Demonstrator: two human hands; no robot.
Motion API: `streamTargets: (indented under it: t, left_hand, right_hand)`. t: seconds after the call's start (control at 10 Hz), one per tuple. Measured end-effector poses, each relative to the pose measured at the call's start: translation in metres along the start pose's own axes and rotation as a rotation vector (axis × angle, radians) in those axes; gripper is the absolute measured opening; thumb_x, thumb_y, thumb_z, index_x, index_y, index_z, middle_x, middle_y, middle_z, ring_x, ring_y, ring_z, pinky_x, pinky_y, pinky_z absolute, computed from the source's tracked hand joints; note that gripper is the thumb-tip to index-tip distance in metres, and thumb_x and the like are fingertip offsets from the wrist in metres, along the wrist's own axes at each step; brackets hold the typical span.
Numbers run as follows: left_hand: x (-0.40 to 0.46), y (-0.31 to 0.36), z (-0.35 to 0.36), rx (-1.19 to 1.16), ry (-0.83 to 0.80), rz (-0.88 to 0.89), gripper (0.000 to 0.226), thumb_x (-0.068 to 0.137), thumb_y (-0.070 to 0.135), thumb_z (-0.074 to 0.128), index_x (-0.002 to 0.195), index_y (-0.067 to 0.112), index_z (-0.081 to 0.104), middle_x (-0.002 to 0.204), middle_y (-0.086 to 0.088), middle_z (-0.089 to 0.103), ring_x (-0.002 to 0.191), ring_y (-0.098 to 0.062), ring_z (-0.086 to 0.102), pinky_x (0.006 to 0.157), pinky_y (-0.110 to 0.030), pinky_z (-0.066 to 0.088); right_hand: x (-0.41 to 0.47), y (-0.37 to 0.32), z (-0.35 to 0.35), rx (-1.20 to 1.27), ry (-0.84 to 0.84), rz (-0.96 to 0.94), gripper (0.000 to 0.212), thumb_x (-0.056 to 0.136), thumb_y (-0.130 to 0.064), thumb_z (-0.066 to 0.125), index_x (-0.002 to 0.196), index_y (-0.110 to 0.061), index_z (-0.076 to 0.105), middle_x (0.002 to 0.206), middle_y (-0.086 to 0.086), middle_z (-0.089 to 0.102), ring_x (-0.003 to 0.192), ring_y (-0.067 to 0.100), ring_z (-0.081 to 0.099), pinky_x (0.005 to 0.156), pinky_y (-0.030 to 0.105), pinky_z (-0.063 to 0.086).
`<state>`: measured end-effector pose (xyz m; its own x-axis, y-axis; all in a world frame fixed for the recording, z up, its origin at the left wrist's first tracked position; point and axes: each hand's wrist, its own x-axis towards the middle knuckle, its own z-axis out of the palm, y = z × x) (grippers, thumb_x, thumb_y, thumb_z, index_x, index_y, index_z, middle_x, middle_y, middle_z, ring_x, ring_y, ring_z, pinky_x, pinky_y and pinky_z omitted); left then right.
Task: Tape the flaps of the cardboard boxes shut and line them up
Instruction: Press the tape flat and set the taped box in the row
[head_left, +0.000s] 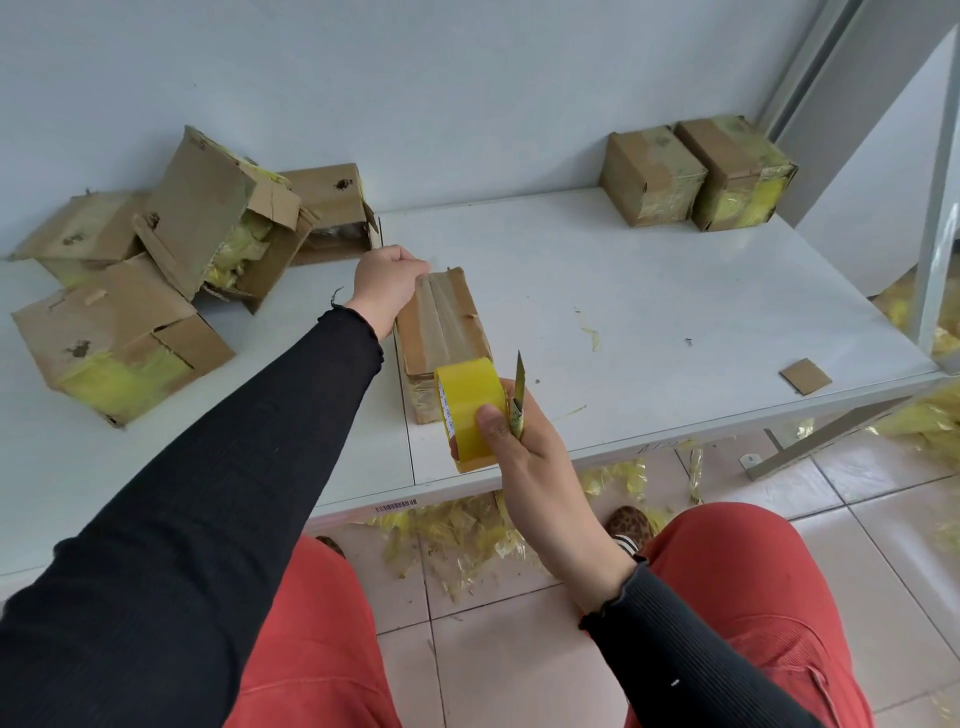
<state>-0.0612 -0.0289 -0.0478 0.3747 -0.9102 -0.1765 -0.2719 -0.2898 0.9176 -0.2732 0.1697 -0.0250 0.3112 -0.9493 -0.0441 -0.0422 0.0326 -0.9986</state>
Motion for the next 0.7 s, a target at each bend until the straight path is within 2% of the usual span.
streamTargets:
  t: [0.1,0.2,0.4,0.5,0.6,0.7]
  left_hand:
    - [0.004,0.009,-0.004,-0.011,-0.108,-0.211,0.026,0.101,0.017,0.062,0.075,0.015,0.057,0.073,-0.002,0.053,0.061,-0.014,0.05,0.048,-0.018,0.043]
    - [0.007,0.017,-0.004,-0.042,-0.188,-0.35,0.027,0.104,0.016,0.058,0.077,0.012,0.058,0.075,-0.003,0.056,0.063,-0.016,0.053,0.06,-0.024,0.047]
    - [0.013,0.023,-0.008,0.056,-0.27,-0.451,0.022,0.101,0.007,0.059,0.079,0.009,0.058,0.081,-0.005,0.06,0.071,-0.018,0.06,0.077,-0.031,0.053]
    - [0.017,0.022,-0.01,0.098,-0.228,-0.434,0.022,0.103,0.009,0.057,0.081,0.008,0.057,0.084,-0.007,0.058,0.073,-0.02,0.057,0.085,-0.036,0.052]
    - [0.02,0.026,-0.013,0.182,-0.173,-0.267,0.022,0.1,0.018,0.062,0.08,0.019,0.053,0.086,-0.002,0.052,0.072,-0.019,0.05,0.086,-0.035,0.047]
    - [0.022,0.026,-0.007,0.438,-0.207,-0.053,0.018,0.103,0.009,0.052,0.092,0.018,0.062,0.102,-0.003,0.058,0.093,-0.021,0.052,0.077,-0.029,0.042]
  right_hand:
    - [0.0,0.004,0.001,-0.012,0.006,-0.008,0.025,0.111,-0.029,0.041,0.115,-0.007,0.054,0.104,0.029,0.061,0.096,0.041,0.061,0.088,0.046,0.052]
    - [0.0,0.007,0.002,-0.036,0.029,-0.013,0.031,0.11,-0.035,0.041,0.117,-0.008,0.054,0.105,0.03,0.057,0.098,0.049,0.055,0.091,0.059,0.047]
    - [0.0,0.011,0.002,-0.025,0.011,-0.015,0.028,0.108,-0.039,0.042,0.116,-0.015,0.056,0.104,0.023,0.061,0.099,0.045,0.058,0.091,0.053,0.049]
    - [-0.001,0.013,0.003,-0.014,0.002,-0.02,0.025,0.108,-0.036,0.043,0.118,-0.018,0.057,0.105,0.015,0.064,0.1,0.039,0.061,0.09,0.044,0.051]
    - [0.0,0.015,0.001,-0.008,-0.005,-0.031,0.021,0.109,-0.033,0.043,0.119,-0.019,0.057,0.106,0.012,0.066,0.101,0.035,0.063,0.09,0.037,0.052]
    - [0.0,0.015,0.0,-0.005,-0.018,-0.031,0.018,0.11,-0.03,0.043,0.117,-0.019,0.056,0.107,0.015,0.065,0.102,0.037,0.062,0.089,0.037,0.051]
